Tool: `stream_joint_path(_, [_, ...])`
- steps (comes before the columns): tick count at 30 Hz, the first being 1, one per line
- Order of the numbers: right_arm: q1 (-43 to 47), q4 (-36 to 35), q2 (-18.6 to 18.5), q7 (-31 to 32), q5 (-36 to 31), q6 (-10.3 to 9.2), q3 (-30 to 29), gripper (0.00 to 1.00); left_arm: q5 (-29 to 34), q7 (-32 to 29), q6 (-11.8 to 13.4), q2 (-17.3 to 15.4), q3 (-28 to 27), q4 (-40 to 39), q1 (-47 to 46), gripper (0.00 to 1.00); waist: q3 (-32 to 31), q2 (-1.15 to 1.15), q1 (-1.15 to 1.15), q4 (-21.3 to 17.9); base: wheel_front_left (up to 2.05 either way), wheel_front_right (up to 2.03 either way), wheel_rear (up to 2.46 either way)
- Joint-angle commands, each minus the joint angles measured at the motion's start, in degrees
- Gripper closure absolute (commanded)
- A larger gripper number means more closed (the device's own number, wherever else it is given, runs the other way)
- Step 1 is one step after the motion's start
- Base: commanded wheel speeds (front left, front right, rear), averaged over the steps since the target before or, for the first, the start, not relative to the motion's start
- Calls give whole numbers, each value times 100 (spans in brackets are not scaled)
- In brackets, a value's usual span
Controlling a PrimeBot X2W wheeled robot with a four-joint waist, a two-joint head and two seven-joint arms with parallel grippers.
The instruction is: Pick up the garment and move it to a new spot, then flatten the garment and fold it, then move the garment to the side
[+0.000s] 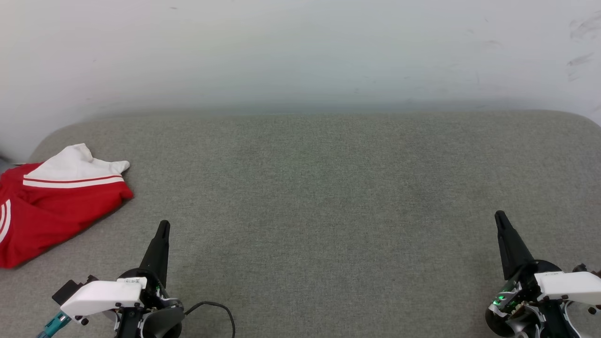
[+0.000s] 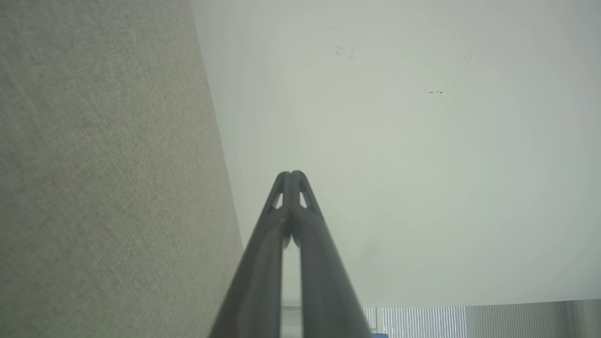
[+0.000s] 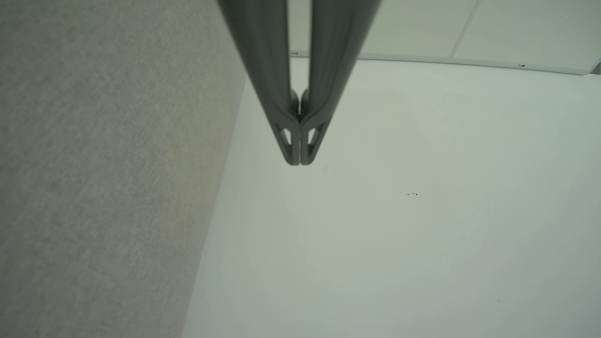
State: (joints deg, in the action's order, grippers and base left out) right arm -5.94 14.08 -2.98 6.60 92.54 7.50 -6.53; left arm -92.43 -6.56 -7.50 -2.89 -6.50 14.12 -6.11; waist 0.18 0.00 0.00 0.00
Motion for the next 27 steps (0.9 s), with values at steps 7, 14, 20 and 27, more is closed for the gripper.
stream_joint_path(7, [-66,1,18,3,-26,-2,4,100,2,-11,-12,6,-13,-9,-32,100,0,0,0,0,0,0,0])
stream_joint_path(14, [160,108,3,-91,-72,-1,1,0,50,92,2,12,46,89,121,0,2,0,0,-1,0,0,0])
stream_joint_path(20, [229,18,4,-266,-468,-1,-60,0,264,266,2,10,40,5,138,0,4,0,0,-1,0,0,0])
stream_joint_path(27, [275,-211,4,-455,-1208,-1,-177,0,882,455,48,9,-72,-135,130,0,9,0,0,-3,0,0,0])
